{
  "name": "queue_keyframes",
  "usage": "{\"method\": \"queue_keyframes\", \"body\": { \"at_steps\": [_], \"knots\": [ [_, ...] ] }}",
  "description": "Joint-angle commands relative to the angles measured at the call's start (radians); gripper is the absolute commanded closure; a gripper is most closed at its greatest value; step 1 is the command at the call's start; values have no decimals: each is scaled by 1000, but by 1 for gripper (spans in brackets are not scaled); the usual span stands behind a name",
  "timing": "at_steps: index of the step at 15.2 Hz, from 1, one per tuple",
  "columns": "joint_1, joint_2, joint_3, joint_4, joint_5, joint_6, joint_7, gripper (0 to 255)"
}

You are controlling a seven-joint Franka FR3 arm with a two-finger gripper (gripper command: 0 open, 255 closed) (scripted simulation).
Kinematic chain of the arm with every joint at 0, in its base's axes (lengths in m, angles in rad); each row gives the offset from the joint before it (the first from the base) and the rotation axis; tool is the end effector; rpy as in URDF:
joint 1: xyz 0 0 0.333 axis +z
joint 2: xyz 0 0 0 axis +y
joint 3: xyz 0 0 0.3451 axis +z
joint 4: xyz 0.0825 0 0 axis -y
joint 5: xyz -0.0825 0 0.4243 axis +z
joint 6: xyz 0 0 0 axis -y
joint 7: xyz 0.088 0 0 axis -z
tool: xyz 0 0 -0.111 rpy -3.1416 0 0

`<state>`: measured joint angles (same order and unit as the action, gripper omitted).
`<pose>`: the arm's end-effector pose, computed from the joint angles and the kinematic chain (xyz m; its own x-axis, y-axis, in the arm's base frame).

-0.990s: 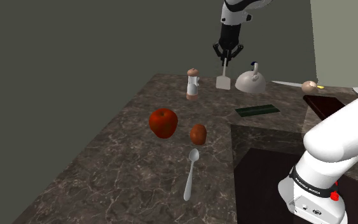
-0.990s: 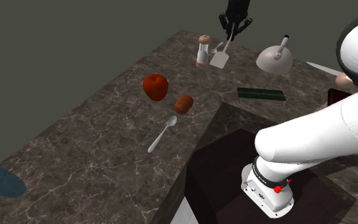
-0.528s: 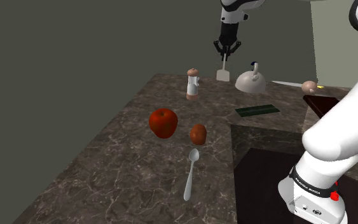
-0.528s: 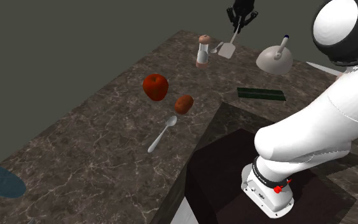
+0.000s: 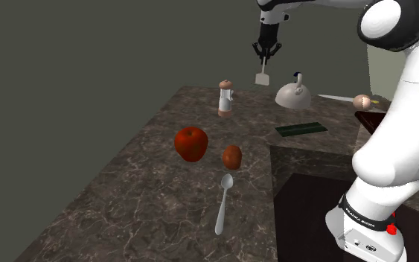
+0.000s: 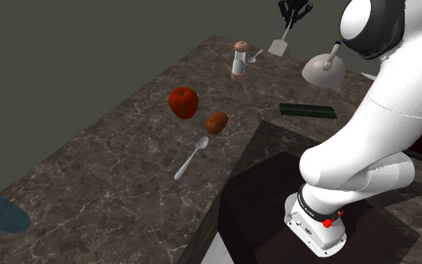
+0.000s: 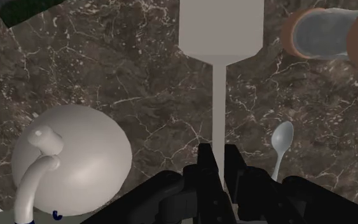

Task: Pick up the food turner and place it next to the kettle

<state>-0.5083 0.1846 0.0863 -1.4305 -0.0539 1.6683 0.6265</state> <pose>0.6027 -0.2826 0.6150 0.4994 -0.8639 0.0659 -0.8657 -0.5006 -0.0007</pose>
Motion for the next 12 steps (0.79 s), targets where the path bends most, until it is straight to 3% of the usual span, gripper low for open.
{"method": "queue_keyframes", "body": {
  "at_steps": [1, 4, 5, 12],
  "knots": [
    [-7, 93, -7, 124, -5, -31, -18, 255],
    [-22, 241, -19, 345, -10, -102, -52, 255],
    [-27, 320, -24, 469, -12, -146, -67, 255],
    [-33, 269, -23, 291, -9, -20, -63, 255]
  ]
}}
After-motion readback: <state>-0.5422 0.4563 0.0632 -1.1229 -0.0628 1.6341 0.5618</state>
